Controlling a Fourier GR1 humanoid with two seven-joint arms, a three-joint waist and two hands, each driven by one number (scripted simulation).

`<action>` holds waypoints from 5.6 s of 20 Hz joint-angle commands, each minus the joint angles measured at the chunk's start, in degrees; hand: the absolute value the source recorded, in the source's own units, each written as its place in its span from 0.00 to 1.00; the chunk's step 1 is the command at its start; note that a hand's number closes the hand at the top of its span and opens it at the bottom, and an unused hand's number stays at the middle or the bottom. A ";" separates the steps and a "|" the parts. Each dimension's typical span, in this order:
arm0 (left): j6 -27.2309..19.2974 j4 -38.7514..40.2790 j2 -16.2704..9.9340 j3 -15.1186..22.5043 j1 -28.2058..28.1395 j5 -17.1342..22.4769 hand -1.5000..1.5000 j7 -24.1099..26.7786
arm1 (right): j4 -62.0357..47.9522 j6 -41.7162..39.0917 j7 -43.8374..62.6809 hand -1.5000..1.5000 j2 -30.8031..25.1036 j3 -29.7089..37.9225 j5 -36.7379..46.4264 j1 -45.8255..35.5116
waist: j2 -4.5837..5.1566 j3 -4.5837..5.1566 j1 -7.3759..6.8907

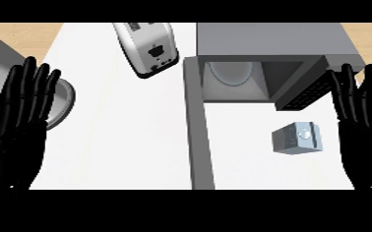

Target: Pick up the milk, place it into the microwave and close the microwave

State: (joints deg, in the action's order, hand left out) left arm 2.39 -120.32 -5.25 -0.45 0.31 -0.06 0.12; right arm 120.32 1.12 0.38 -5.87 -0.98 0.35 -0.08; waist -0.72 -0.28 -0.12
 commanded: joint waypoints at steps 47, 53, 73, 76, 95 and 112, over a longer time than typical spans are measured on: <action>9.08 -23.34 5.19 5.95 -62.95 12.52 0.00 25.01 | -9.09 -25.93 -23.05 0.00 2.99 14.35 6.67 15.97 | 0.53 0.24 -0.98; 14.07 -14.37 4.18 -2.12 -59.71 16.69 0.00 30.22 | -19.23 -22.04 -26.80 0.00 1.55 16.46 10.70 10.58 | 0.58 0.28 -0.71; 18.60 -16.42 5.25 -4.52 -63.88 19.24 0.00 30.92 | -59.08 -18.29 -48.78 0.00 -6.23 18.14 17.44 -2.66 | 0.77 0.22 -0.68; 19.94 -12.79 5.25 -5.26 -64.09 18.19 0.00 33.97 | -61.89 -13.02 -47.75 0.00 -3.58 16.28 20.50 -5.34 | 0.68 0.25 -0.85; 22.78 -13.53 5.25 -5.92 -67.59 20.88 0.00 35.74 | -91.45 6.46 -66.57 1.00 -9.66 18.50 29.82 -16.36 | 0.89 0.14 -1.59; 25.78 -10.20 4.04 -10.59 -64.16 24.36 0.00 34.59 | -98.95 0.77 -67.84 1.00 -2.85 17.98 28.05 -29.43 | 0.74 0.22 -1.02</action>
State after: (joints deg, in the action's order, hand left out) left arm 27.12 -132.12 -0.69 -8.91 -64.64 22.87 34.11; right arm 20.95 8.11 -60.84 -9.31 18.29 28.80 -29.34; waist 0.28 -0.04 -1.74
